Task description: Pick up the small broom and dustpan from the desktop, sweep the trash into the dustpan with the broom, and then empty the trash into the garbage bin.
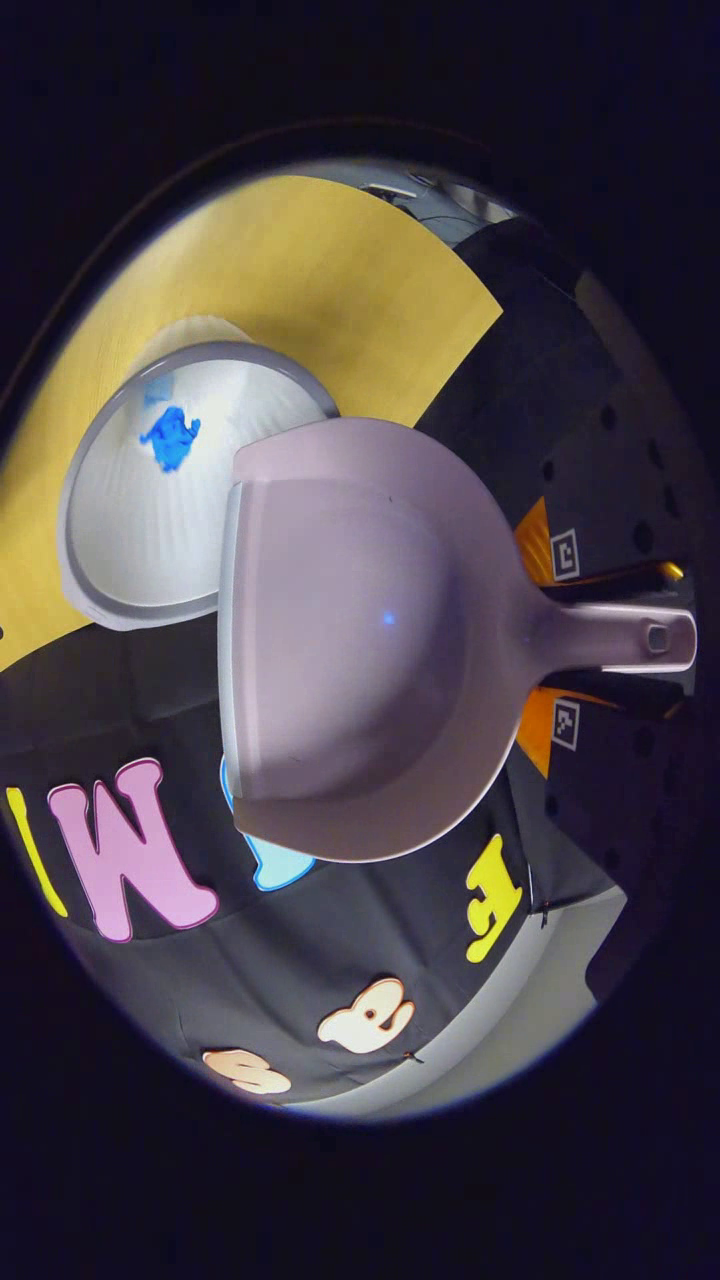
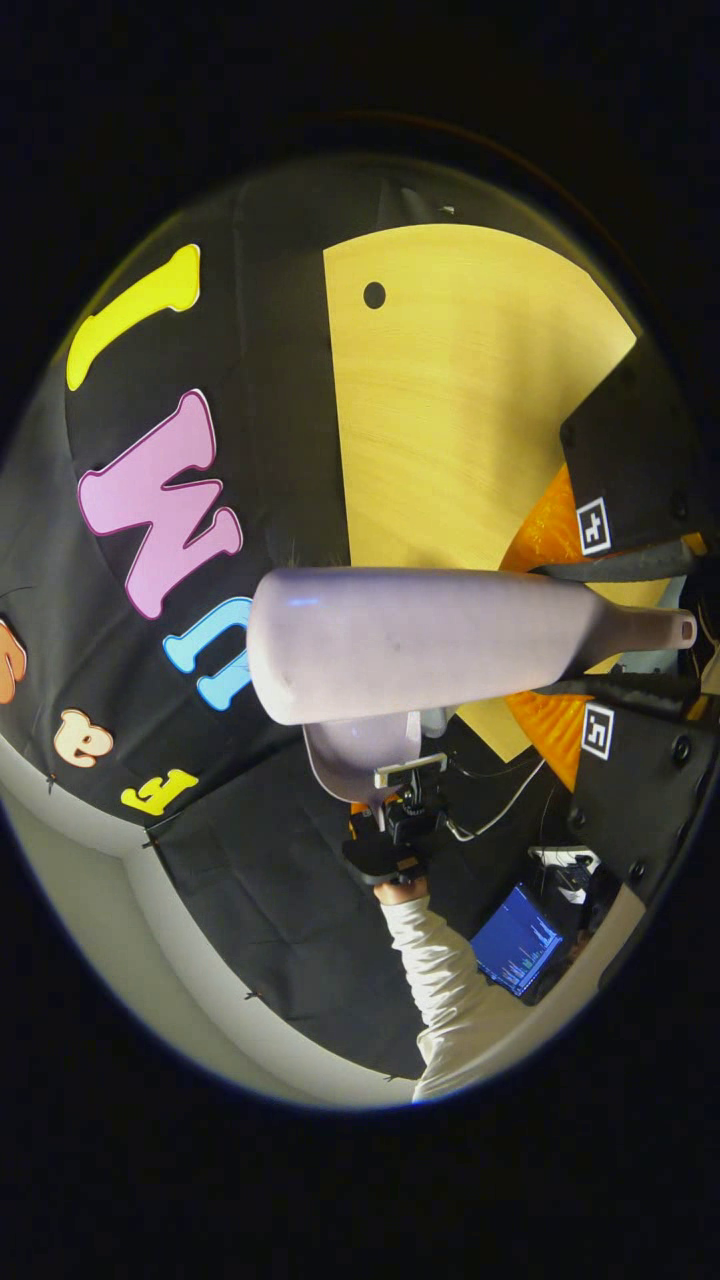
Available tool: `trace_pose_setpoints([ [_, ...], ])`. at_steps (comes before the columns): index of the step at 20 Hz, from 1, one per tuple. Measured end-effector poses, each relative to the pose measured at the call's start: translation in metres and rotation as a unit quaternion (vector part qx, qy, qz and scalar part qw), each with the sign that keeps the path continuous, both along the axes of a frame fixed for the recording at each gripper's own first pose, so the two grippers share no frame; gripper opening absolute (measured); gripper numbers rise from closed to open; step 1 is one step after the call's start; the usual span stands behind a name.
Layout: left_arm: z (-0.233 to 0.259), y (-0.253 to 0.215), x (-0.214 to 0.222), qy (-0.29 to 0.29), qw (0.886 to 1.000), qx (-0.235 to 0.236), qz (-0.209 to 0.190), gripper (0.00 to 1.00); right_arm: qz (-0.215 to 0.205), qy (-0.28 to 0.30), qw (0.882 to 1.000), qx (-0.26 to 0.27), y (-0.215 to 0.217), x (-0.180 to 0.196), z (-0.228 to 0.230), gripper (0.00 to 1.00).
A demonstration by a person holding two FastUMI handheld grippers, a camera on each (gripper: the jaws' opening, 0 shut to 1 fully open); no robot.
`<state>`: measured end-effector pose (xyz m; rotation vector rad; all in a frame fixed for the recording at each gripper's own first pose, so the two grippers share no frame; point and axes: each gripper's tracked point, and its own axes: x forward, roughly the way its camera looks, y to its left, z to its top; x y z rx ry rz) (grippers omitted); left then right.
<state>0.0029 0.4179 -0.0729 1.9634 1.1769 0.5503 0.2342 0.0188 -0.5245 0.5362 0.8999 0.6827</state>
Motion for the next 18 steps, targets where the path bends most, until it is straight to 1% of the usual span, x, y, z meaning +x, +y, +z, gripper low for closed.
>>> trace_pose_setpoints([
  [1,-0.004,0.0,-0.002,-0.036,0.999,-0.036,0.005,0.26,-0.003,0.0,1.0,-0.002,0.001,0.002,0.0,0.39],
  [2,-0.006,-0.007,-0.001,-0.077,0.994,-0.075,0.01,0.26,-0.006,0.001,1.0,-0.006,0.0,0.004,0.001,0.39],
  [3,-0.01,-0.016,0.002,-0.118,0.986,-0.113,0.008,0.27,-0.012,0.002,1.0,-0.012,-0.001,0.007,0.003,0.39],
  [4,-0.018,-0.02,0.01,-0.162,0.975,-0.152,-0.004,0.27,-0.019,0.0,1.0,-0.016,-0.002,0.011,0.006,0.39],
  [5,-0.024,-0.028,0.017,-0.205,0.96,-0.188,-0.019,0.26,-0.027,-0.005,0.999,-0.023,-0.004,0.016,0.01,0.39],
  [6,-0.03,-0.036,0.024,-0.243,0.942,-0.226,-0.035,0.26,-0.036,-0.012,0.999,-0.035,-0.007,0.021,0.012,0.39],
  [7,-0.039,-0.053,0.032,-0.28,0.92,-0.271,-0.045,0.26,-0.042,-0.018,0.998,-0.047,-0.01,0.027,0.015,0.39],
  [8,-0.048,-0.071,0.042,-0.305,0.895,-0.323,-0.049,0.26,-0.05,-0.024,0.997,-0.06,-0.012,0.034,0.017,0.39],
  [9,-0.065,-0.085,0.052,-0.324,0.866,-0.378,-0.05,0.27,-0.059,-0.029,0.995,-0.075,-0.016,0.04,0.017,0.39],
  [10,-0.077,-0.105,0.062,-0.338,0.834,-0.434,-0.05,0.26,-0.071,-0.028,0.993,-0.088,-0.019,0.045,0.017,0.39],
  [12,-0.113,-0.152,0.073,-0.34,0.767,-0.544,-0.022,0.26,-0.095,-0.017,0.988,-0.118,-0.026,0.052,0.008,0.39],
  [13,-0.139,-0.177,0.076,-0.337,0.729,-0.595,0.0,0.26,-0.111,-0.002,0.984,-0.137,-0.03,0.054,0.0,0.39],
  [14,-0.165,-0.193,0.076,-0.328,0.694,-0.64,0.032,0.24,-0.126,0.021,0.98,-0.153,-0.032,0.052,-0.014,0.39],
  [15,-0.195,-0.207,0.075,-0.318,0.661,-0.676,0.073,0.26,-0.137,0.055,0.976,-0.161,-0.033,0.045,-0.028,0.39],
  [16,-0.222,-0.221,0.067,-0.309,0.633,-0.701,0.115,0.26,-0.142,0.09,0.971,-0.172,-0.032,0.031,-0.045,0.39],
  [17,-0.245,-0.227,0.06,-0.297,0.611,-0.716,0.161,0.26,-0.147,0.123,0.963,-0.189,-0.031,0.019,-0.065,0.39],
  [18,-0.272,-0.226,0.056,-0.284,0.602,-0.72,0.195,0.27,-0.141,0.151,0.955,-0.211,-0.031,0.005,-0.09,0.39],
])
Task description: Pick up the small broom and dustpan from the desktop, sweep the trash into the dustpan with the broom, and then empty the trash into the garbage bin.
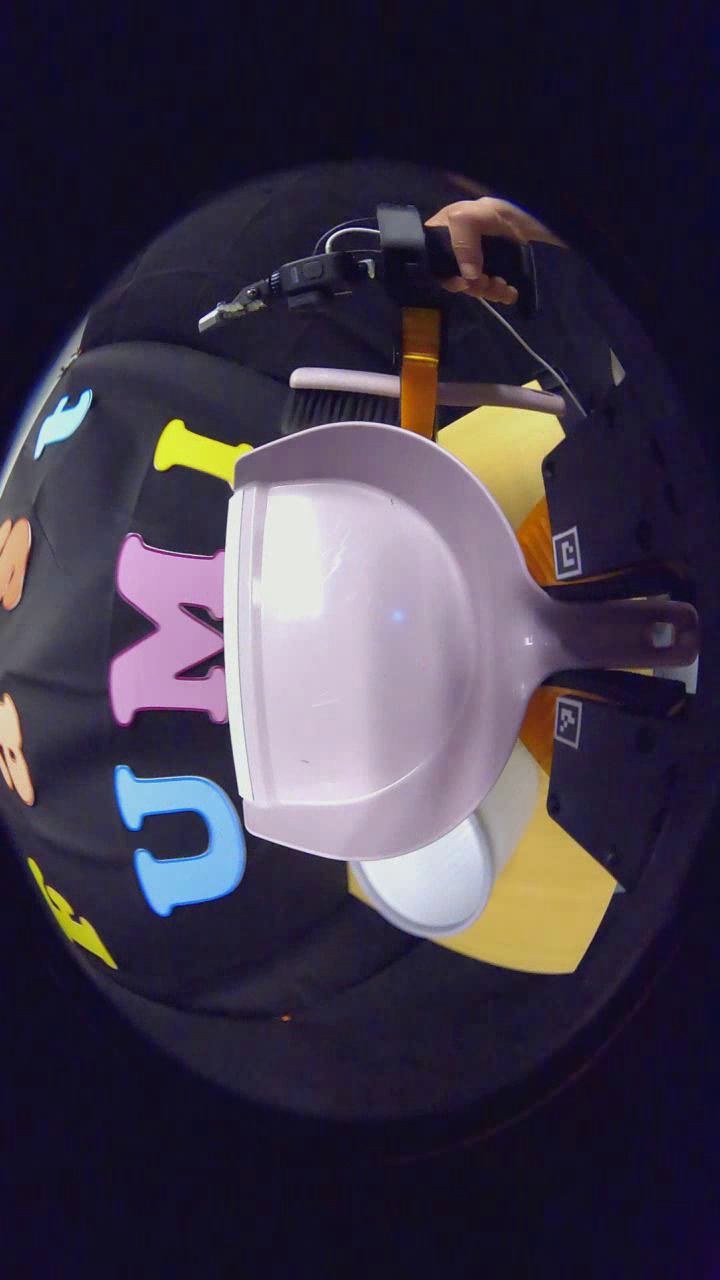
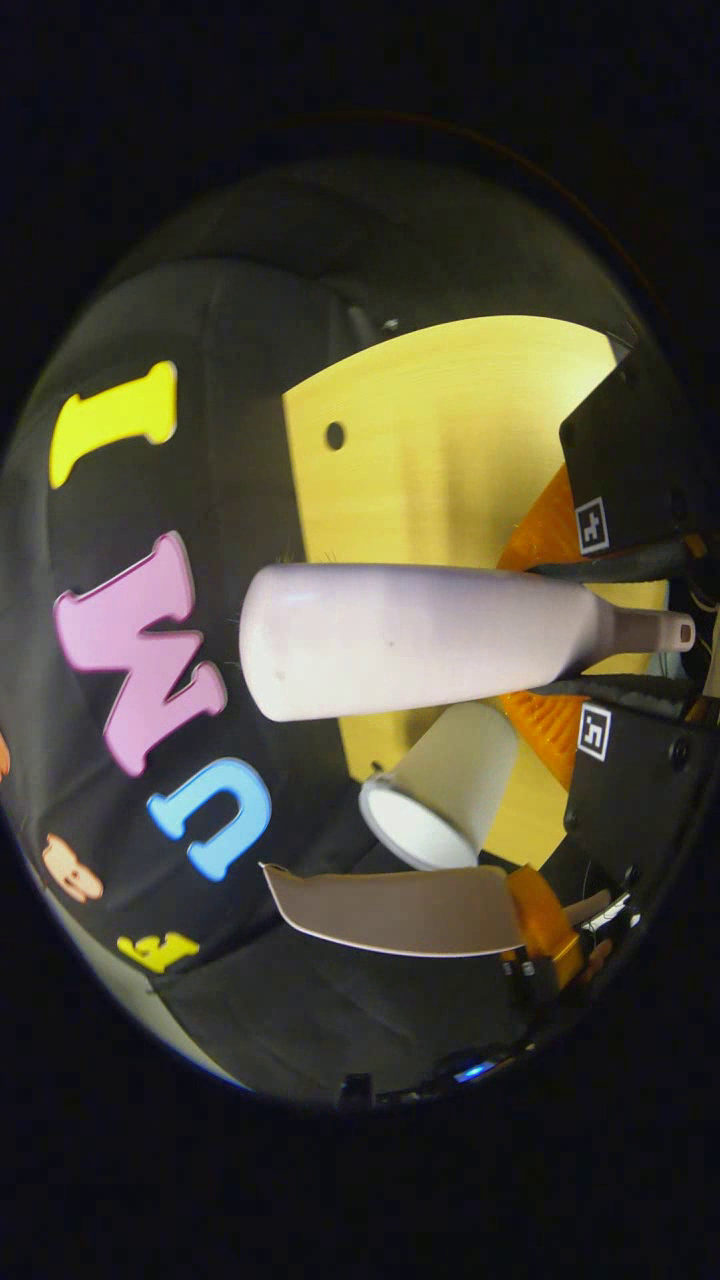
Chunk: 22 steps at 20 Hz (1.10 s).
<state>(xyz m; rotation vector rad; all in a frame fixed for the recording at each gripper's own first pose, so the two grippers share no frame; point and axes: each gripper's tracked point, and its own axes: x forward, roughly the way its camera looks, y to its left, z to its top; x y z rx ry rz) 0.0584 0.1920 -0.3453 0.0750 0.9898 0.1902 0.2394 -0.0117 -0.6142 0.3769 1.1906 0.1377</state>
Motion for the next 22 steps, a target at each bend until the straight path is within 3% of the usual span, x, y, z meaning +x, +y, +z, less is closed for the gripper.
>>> trace_pose_setpoints([
  [3,-0.037,0.016,-0.02,0.092,0.995,-0.012,0.035,0.27,0.01,0.11,0.994,-0.022,0.007,-0.051,-0.069,0.4],
  [6,-0.034,0.011,-0.026,0.176,0.983,-0.03,0.052,0.27,0.019,0.209,0.977,-0.043,0.007,-0.083,-0.126,0.4],
  [9,-0.014,0.006,-0.018,0.234,0.97,-0.025,0.066,0.27,0.029,0.264,0.962,-0.061,0.014,-0.094,-0.155,0.4],
  [16,0.014,-0.009,-0.015,0.291,0.952,-0.036,0.09,0.27,0.047,0.324,0.939,-0.109,0.01,-0.095,-0.187,0.4],
  [20,0.021,-0.01,-0.014,0.316,0.944,-0.005,0.091,0.27,0.048,0.356,0.924,-0.133,0.003,-0.105,-0.195,0.4],
  [22,0.015,-0.011,-0.017,0.331,0.938,-0.014,0.098,0.28,0.039,0.361,0.923,-0.127,0.004,-0.1,-0.193,0.4],
])
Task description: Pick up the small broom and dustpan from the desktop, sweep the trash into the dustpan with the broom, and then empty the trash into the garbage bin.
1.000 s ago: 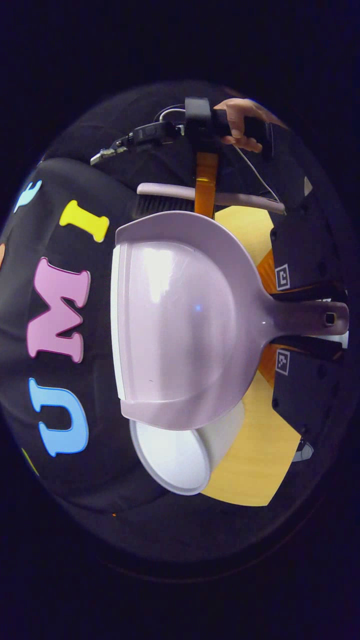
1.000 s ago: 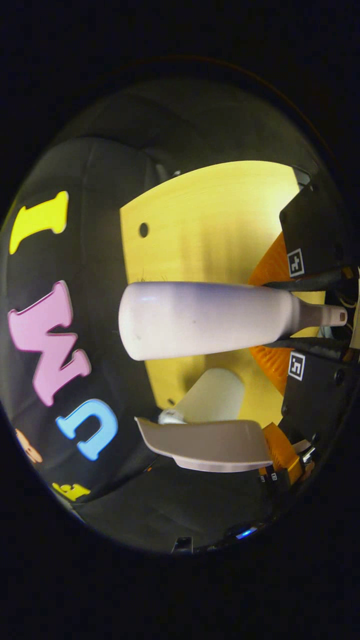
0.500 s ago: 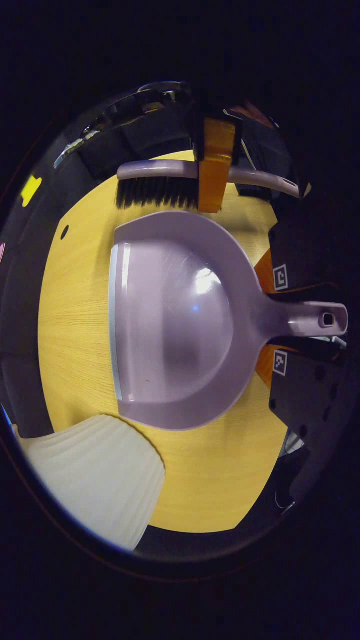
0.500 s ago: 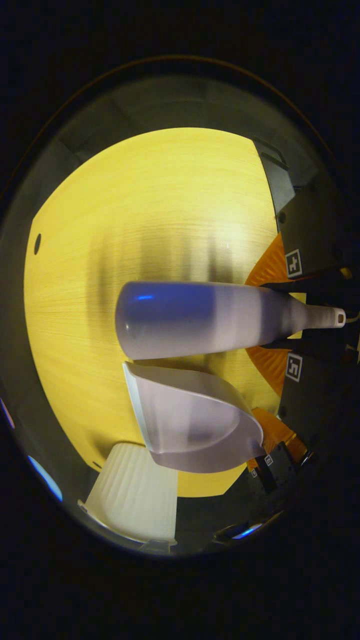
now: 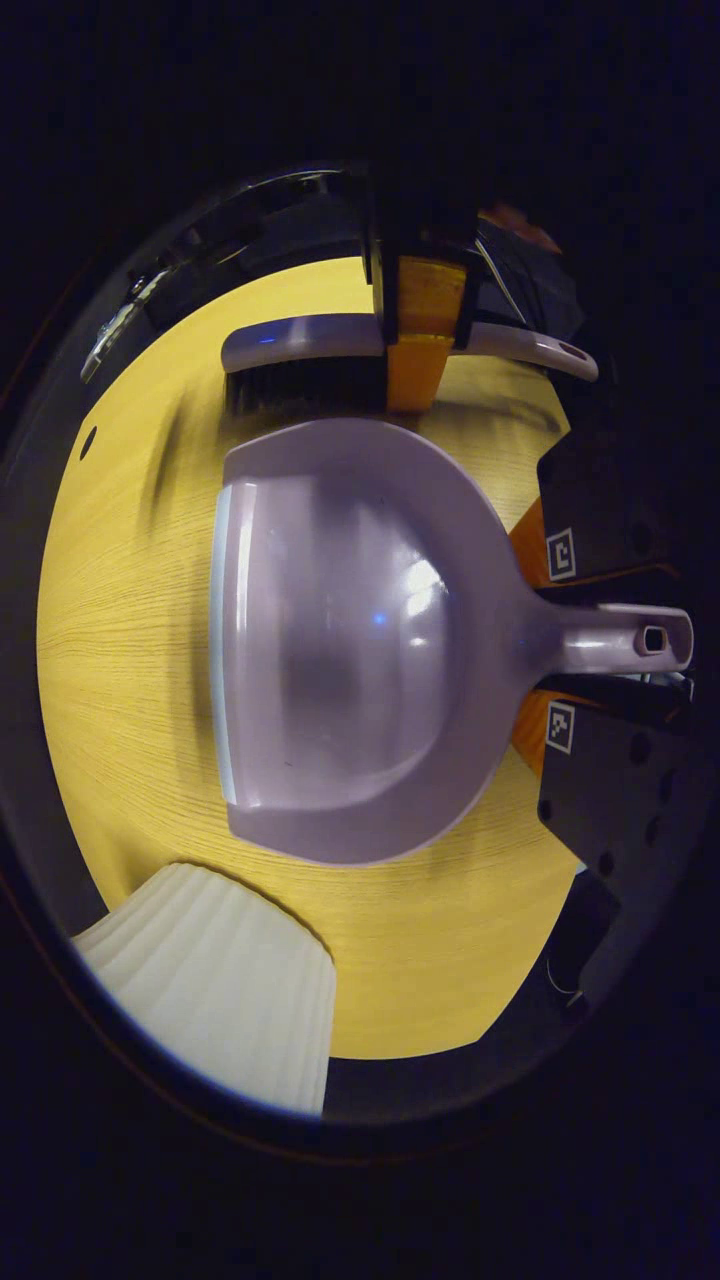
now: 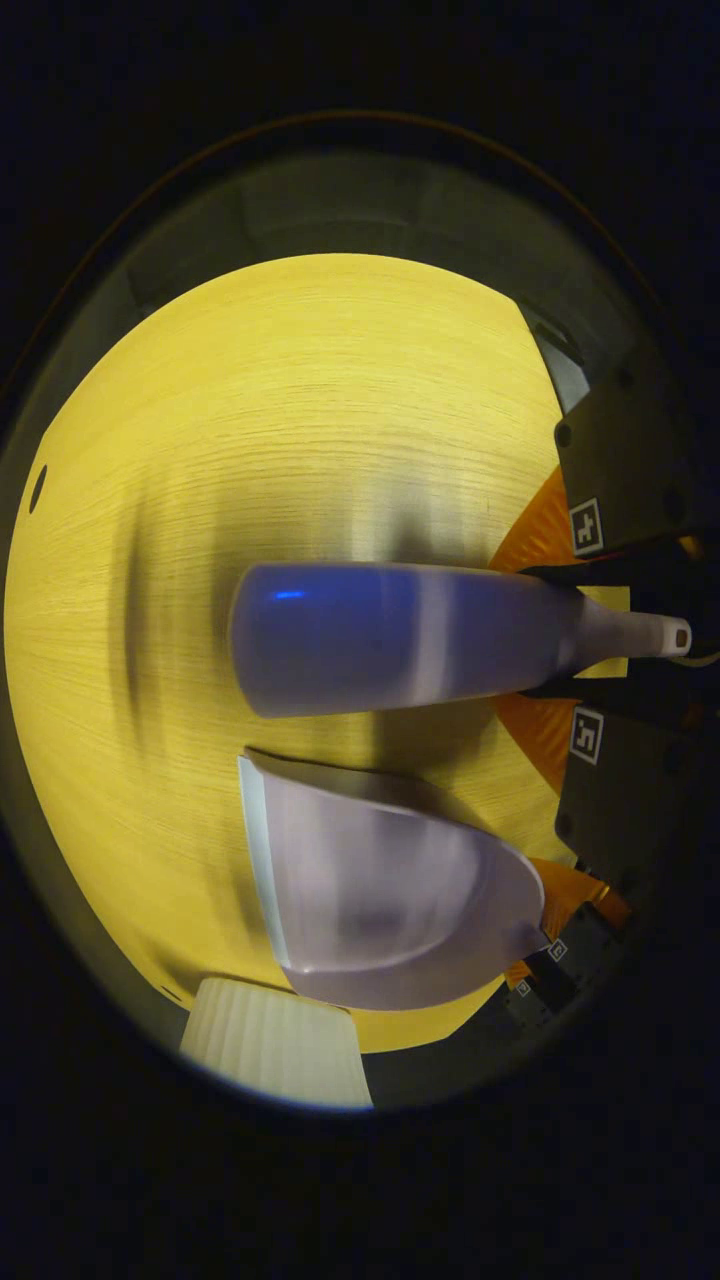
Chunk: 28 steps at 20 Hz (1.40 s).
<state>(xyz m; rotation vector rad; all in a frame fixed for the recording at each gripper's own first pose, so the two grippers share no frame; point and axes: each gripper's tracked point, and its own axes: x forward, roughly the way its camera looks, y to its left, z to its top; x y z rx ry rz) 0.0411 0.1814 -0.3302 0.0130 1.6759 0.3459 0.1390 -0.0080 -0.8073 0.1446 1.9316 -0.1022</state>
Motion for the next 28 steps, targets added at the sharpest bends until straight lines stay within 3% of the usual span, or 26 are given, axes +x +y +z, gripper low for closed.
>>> trace_pose_setpoints([
  [7,-0.003,0.0,-0.001,0.022,1.0,-0.005,0.002,0.29,-0.007,0.013,1.0,-0.005,0.001,-0.005,0.0,0.42],
  [8,-0.002,0.0,-0.003,0.029,1.0,-0.006,0.001,0.29,-0.007,0.014,1.0,-0.004,0.002,-0.005,0.001,0.37],
  [9,-0.002,0.0,-0.003,0.033,0.999,-0.007,0.0,0.3,-0.006,0.017,1.0,-0.004,0.002,-0.006,0.001,0.51],
  [10,-0.003,-0.001,-0.004,0.034,0.999,-0.008,0.0,0.3,-0.008,0.017,1.0,-0.003,0.002,-0.006,0.002,0.39],
  [12,-0.003,-0.004,-0.005,0.037,0.999,-0.016,0.001,0.33,-0.007,0.017,1.0,-0.001,0.003,-0.006,0.004,0.43],
  [13,-0.003,-0.008,-0.005,0.039,0.999,-0.023,0.003,0.41,-0.01,0.017,1.0,-0.001,0.004,-0.007,0.005,0.48],
  [14,-0.004,-0.01,-0.006,0.039,0.999,-0.029,0.001,0.57,-0.011,0.015,1.0,0.0,0.005,-0.006,0.007,0.47],
  [15,-0.005,-0.01,-0.006,0.042,0.999,-0.03,-0.005,0.73,-0.009,0.014,1.0,0.0,0.005,-0.007,0.006,0.72],
  [16,-0.003,-0.008,-0.007,0.046,0.999,-0.026,-0.009,0.76,-0.008,0.012,1.0,0.0,0.005,-0.008,0.006,0.96],
  [17,-0.004,-0.008,-0.007,0.043,0.999,-0.025,-0.009,0.83,-0.011,0.012,1.0,-0.002,0.005,-0.008,0.008,0.98],
  [21,0.002,-0.006,-0.006,0.019,1.0,-0.016,-0.016,0.83,-0.017,-0.005,1.0,0.001,0.007,-0.004,0.013,0.98],
  [28,0.038,-0.007,-0.015,-0.038,0.995,0.012,-0.089,0.83,0.001,-0.076,0.997,0.025,0.011,0.0,0.055,0.97],
])
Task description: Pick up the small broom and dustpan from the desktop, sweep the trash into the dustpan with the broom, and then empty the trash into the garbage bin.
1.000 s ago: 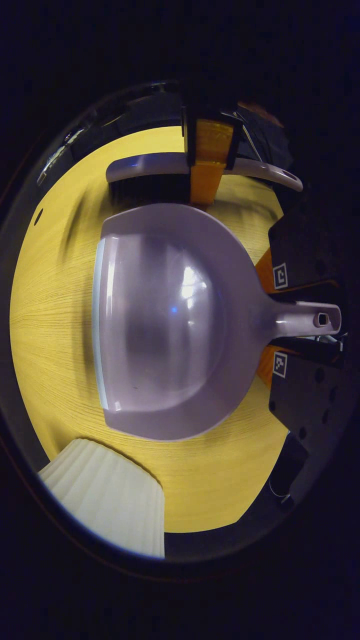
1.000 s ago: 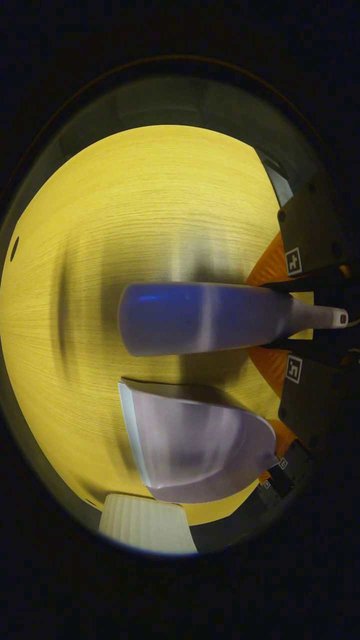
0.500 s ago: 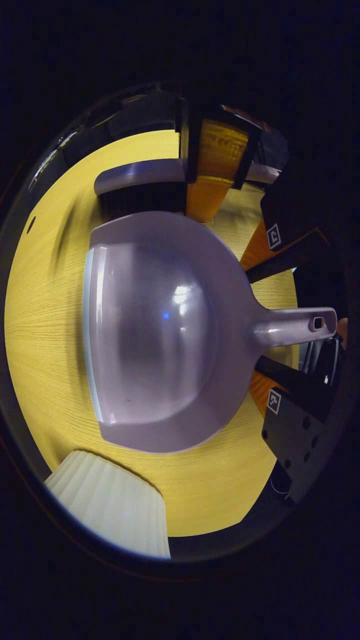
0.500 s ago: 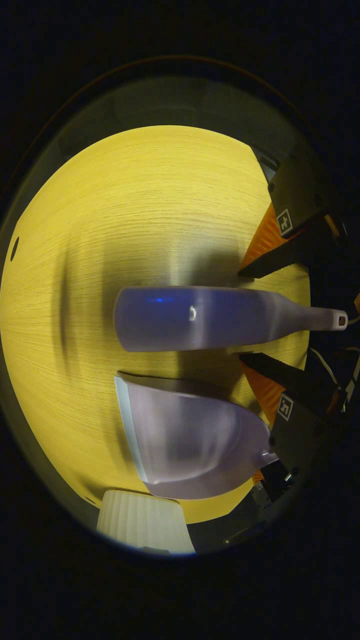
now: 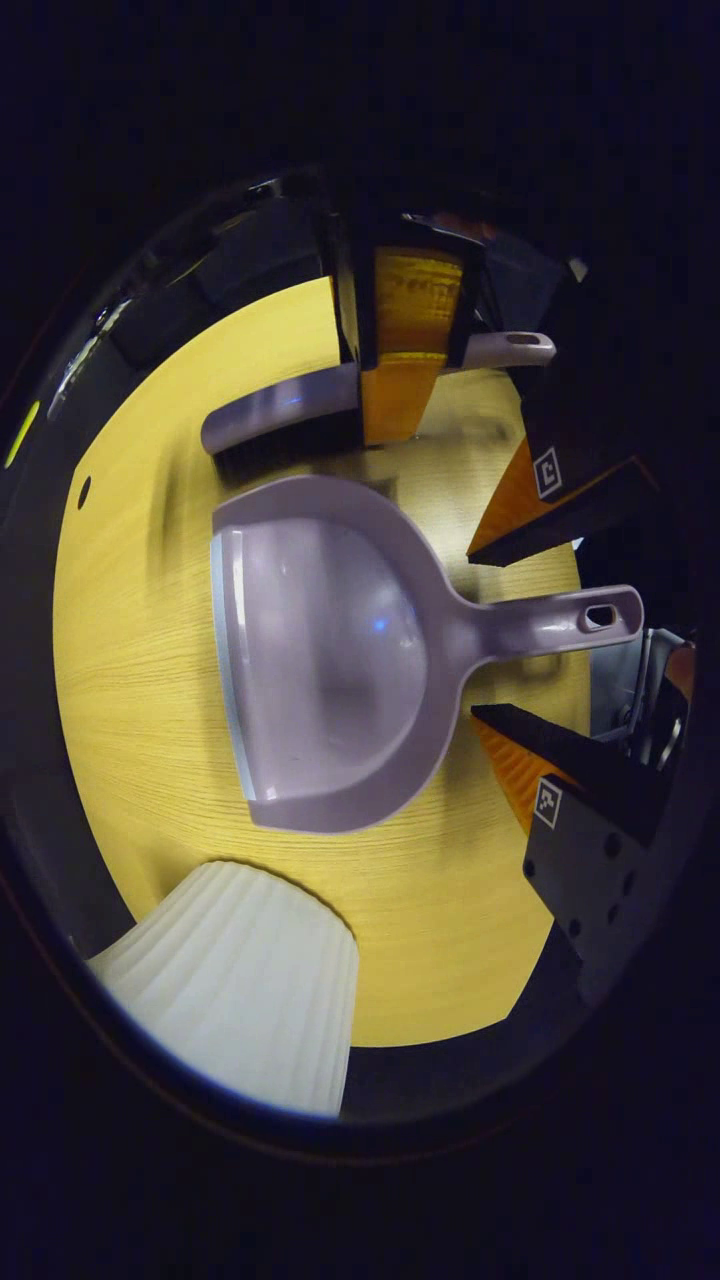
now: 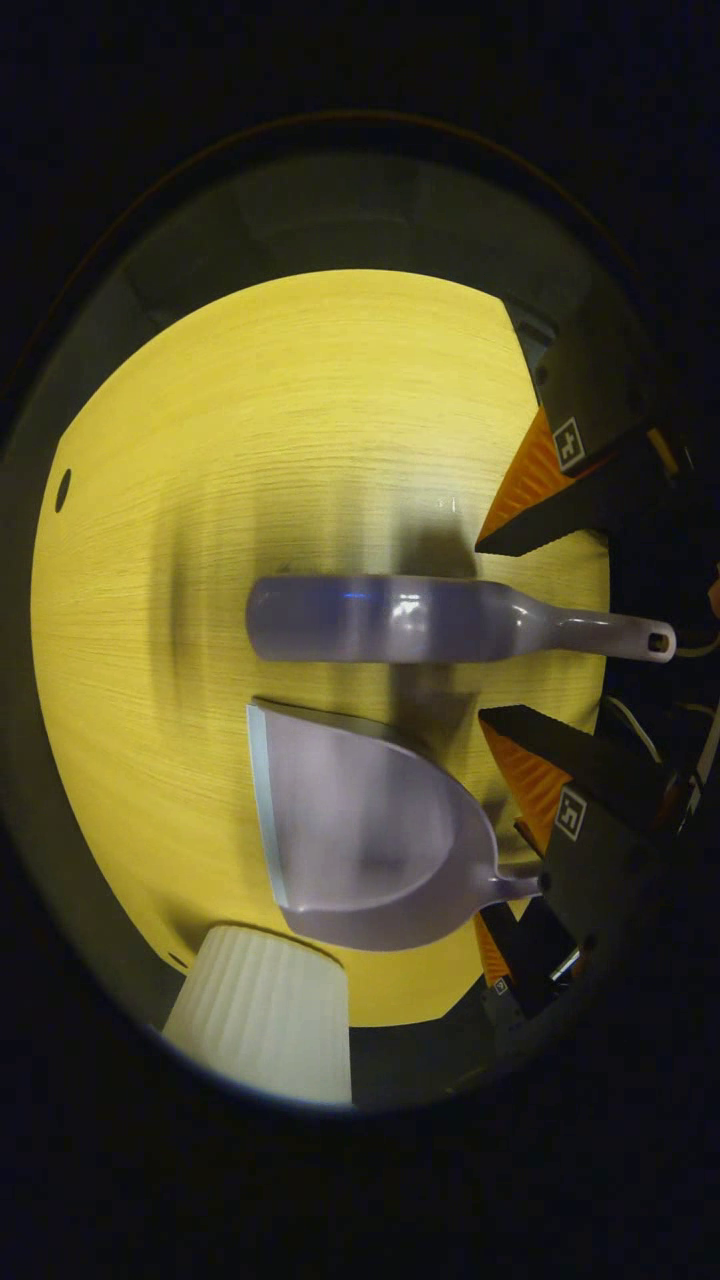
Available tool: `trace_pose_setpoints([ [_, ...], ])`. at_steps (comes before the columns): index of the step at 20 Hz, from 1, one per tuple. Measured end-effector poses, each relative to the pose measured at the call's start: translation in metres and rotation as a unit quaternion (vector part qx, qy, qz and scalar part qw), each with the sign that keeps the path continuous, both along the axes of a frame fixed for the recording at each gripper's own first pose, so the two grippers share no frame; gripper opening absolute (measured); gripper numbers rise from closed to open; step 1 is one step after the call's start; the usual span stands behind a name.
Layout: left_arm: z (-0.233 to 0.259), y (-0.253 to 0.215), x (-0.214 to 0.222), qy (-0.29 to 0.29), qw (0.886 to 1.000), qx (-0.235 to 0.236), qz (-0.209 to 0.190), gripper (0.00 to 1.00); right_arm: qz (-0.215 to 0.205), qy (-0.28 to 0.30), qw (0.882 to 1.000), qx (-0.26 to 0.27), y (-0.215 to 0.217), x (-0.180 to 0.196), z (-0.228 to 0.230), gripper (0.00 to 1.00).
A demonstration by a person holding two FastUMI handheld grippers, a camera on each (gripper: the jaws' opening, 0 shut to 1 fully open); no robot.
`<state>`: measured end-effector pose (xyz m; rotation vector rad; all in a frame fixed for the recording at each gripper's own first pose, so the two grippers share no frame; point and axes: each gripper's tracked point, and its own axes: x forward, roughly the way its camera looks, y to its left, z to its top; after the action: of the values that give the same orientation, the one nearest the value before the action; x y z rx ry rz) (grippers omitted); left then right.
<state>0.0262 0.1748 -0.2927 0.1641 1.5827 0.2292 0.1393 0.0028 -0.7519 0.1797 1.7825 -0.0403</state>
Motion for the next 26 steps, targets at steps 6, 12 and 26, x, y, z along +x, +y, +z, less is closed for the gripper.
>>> trace_pose_setpoints([
  [6,0.071,-0.023,0.018,-0.182,0.981,0.019,-0.062,0.84,0.001,-0.138,0.99,0.022,0.007,0.024,0.079,0.97],
  [12,0.166,-0.051,0.026,-0.348,0.934,-0.021,-0.08,0.83,0.006,-0.277,0.961,0.002,0.003,0.031,0.192,0.97],
  [26,0.279,-0.07,-0.014,-0.657,0.748,0.05,-0.076,0.81,0.016,-0.643,0.765,-0.043,-0.018,0.083,0.415,0.96],
])
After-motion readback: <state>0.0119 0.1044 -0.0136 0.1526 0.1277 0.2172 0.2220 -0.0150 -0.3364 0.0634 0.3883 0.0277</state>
